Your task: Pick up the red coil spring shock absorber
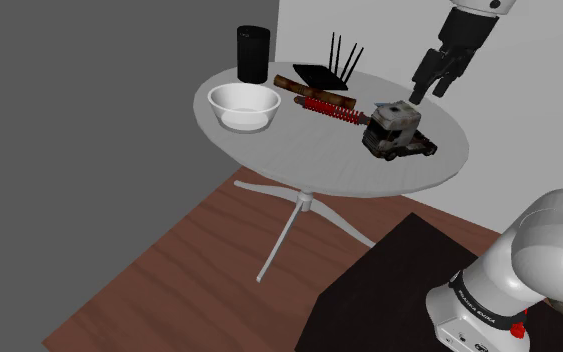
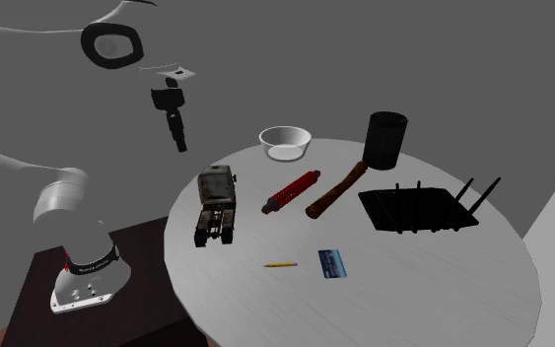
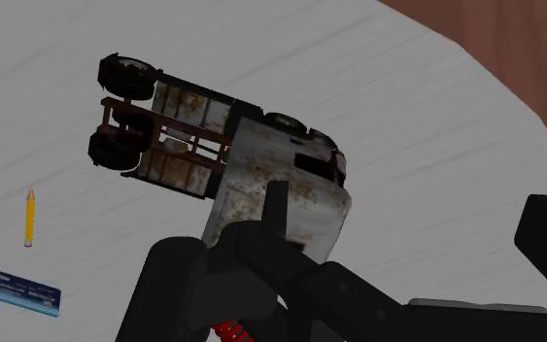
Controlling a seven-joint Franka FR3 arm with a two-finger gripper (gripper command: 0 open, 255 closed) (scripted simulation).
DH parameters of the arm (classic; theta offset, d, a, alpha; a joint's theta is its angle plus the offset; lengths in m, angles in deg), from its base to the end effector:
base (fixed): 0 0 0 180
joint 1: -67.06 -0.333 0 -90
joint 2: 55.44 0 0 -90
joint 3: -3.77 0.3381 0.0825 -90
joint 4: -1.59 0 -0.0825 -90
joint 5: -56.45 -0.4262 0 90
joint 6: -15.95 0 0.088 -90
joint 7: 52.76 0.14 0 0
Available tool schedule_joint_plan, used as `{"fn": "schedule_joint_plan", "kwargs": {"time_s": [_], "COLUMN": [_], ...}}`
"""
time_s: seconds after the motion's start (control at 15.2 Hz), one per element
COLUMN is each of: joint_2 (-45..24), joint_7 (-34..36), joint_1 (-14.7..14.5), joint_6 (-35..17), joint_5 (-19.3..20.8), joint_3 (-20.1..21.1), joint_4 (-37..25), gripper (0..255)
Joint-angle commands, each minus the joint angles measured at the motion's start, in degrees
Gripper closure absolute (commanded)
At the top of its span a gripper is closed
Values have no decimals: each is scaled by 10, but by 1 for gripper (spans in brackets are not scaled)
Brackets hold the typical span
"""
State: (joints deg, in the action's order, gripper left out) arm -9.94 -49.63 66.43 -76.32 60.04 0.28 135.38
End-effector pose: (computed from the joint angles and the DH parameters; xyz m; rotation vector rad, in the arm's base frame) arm 0.3372 -0.0304 0.5898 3.1183 -0.1365 0.1073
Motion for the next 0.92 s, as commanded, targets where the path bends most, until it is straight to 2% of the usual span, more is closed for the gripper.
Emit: {"fn": "schedule_joint_plan", "kwargs": {"time_s": [0.0,0.46,0.86], "joint_2": [0,-129,-257], "joint_7": [0,-95,-182], "joint_1": [0,-11,-27], "joint_6": [0,-98,-161], "joint_5": [0,9,-11], "joint_3": [0,-65,-114], "joint_4": [0,-34,-97], "gripper": [0,0,0]}}
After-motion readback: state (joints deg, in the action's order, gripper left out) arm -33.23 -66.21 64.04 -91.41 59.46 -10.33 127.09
